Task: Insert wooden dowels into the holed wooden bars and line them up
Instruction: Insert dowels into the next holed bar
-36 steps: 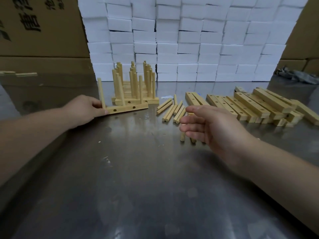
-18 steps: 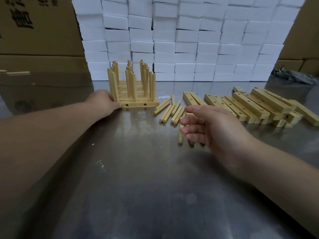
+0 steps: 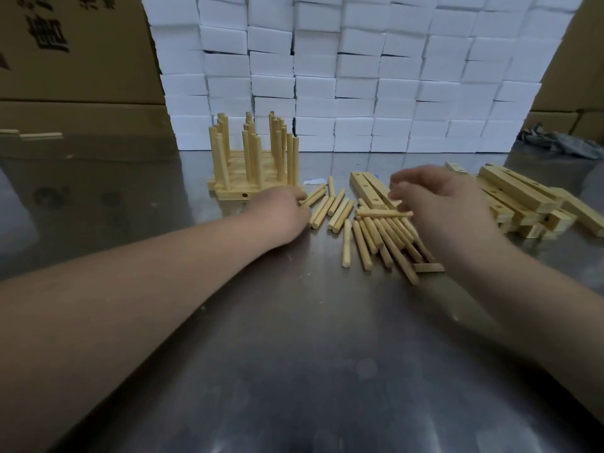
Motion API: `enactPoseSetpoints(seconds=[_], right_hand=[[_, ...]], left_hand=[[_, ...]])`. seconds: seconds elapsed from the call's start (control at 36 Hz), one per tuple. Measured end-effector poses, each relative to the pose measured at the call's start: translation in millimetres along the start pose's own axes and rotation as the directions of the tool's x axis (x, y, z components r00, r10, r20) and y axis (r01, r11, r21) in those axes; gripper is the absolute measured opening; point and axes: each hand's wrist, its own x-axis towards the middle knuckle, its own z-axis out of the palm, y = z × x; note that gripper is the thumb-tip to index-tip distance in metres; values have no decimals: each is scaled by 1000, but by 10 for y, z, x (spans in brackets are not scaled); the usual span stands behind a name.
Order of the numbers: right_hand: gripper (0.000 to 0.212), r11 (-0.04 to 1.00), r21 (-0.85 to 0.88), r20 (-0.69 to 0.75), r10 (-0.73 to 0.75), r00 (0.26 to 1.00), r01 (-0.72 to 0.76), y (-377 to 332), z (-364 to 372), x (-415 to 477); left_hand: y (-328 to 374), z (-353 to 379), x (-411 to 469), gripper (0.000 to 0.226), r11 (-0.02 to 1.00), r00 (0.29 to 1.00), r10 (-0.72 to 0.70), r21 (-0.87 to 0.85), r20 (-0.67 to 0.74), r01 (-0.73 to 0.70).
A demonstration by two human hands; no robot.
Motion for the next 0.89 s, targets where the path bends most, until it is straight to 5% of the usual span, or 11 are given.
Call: enactPoseSetpoints(seconds=[0.11,0.22,0.31,0.44,0.58,0.89], right_hand=[[34,846,-527,0,-91,996,77,113,-158,220],[39,612,-784,206,98,974,104,260,-146,329],[39,614,-784,266,204,942,89,311,-117,322],[35,708,-705,182,136,974,33,363,-119,382],[40,668,-744,192,190,963,17,380,-113,363],[32,621,-783,142,227,964,-31,357,-118,345]], left_hand=[[77,69,2,31,1000,1000,4,0,-28,-4],[56,70,-6,22,999,997,-20,-44,-71,17],[25,91,2,16,998,995,-25,-52,-95,20],[62,83,9,28,999,996,-31,-23,-78,29],[101,72,-18,33,999,999,21,50,-26,-20],[83,95,4,23,997,985,-38,62,-166,49]])
